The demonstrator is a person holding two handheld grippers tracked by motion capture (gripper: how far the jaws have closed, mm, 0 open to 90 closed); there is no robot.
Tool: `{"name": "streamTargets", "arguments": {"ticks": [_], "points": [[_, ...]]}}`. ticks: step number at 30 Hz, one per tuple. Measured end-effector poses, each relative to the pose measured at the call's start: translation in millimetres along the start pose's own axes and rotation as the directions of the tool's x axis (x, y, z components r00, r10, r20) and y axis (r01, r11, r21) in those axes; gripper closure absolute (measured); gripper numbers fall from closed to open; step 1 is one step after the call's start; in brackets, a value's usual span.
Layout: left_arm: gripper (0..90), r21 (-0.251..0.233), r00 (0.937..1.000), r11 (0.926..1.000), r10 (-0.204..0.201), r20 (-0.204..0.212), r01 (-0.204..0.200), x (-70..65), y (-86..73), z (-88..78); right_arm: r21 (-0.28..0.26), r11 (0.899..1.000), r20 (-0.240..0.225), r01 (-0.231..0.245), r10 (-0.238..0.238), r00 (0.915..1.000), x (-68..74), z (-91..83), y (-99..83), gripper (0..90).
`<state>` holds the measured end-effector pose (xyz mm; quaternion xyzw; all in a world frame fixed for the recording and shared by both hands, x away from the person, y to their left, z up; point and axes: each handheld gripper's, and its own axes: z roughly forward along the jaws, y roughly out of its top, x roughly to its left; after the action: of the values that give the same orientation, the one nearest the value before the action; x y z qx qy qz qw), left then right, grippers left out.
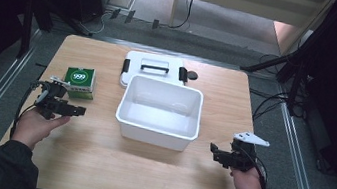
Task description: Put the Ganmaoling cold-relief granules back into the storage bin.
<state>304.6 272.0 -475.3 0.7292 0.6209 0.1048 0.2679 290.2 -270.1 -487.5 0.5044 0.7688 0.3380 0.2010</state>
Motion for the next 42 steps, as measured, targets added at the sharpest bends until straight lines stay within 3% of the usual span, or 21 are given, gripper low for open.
{"name": "streamTargets", "arguments": {"ticks": [4,9,14,19,26,31,39,42], "points": [[20.2,-0.004,0.9998,1.0,0.002,-0.019,-0.002,-2.9,-2.1,1.2,0.012,1.0,-0.01,-0.016,0.016,0.9998,-2.4,9.1,3.0,13.6],[19.9,0.011,0.9998,0.9999,0.002,-0.02,-0.002,-4.1,-4.2,1.9,0.022,0.998,0.014,0.066,-0.067,0.9977,-3.5,15.2,4.2,15.5],[18.6,0.021,0.9996,0.9998,-0.002,-0.028,0.003,-4.0,-5.8,2.5,0.019,0.998,0.005,0.06,-0.06,0.9982,-3.0,19.6,7.2,15.3],[15.1,0.045,0.9991,0.9981,-0.042,-0.011,0.043,-1.8,-4.7,3.1,0.015,0.997,-0.027,0.071,-0.071,0.9971,-0.8,21.1,9.1,15.7],[10.3,0.087,0.9961,0.9926,-0.083,-0.032,0.085,-0.3,0.6,-0.6,0.013,0.998,-0.024,0.058,-0.057,0.9981,-2.2,20.3,9.3,15.6],[7.3,0.105,0.99,0.9845,-0.138,-0.028,0.14,5.2,11.3,-6.7,0.019,0.998,-0.029,0.062,-0.062,0.9977,-2.6,21.3,9.1,15.6],[4.2,0.122,0.9832,0.9764,-0.172,-0.062,0.178,9.5,45.7,-17.2,0.041,0.997,-0.023,0.064,-0.063,0.9978,-3.1,24.8,9.7,15.0],[3.2,0.146,0.9806,0.9699,-0.19,-0.048,0.195,11.9,58.7,-18.7,0.042,0.997,-0.03,0.067,-0.066,0.9974,-2.9,25.7,9.9,15.1]]}}
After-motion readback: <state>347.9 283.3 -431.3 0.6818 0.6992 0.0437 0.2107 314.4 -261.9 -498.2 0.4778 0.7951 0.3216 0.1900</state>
